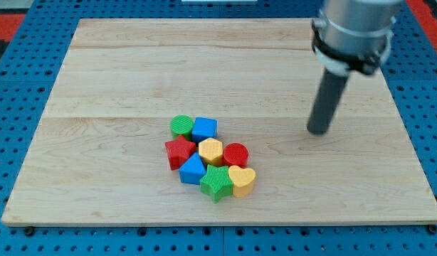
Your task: Place the green star to the right of the yellow hexagon
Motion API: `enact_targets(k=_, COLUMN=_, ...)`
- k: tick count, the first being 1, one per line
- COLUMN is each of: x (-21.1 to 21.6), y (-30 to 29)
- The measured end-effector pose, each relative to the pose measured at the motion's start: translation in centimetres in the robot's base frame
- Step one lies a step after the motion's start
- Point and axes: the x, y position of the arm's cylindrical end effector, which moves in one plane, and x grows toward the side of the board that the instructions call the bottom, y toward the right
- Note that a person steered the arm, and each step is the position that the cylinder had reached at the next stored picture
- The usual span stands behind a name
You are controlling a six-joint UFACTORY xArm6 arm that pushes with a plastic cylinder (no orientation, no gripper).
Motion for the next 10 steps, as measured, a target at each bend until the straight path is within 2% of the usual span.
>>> enact_targets(k=1, x=6.9, y=0.3)
enact_targets(k=2, x=11.8, y=0.0)
enact_targets(k=3, x=11.9, y=-2.4)
enact_targets(k=5, x=11.9, y=-23.0)
enact_targets(k=6, x=9.6, y=-23.5)
enact_targets(k=8, x=9.5, y=-15.0)
enact_targets(k=10, x=9.2, y=-11.3)
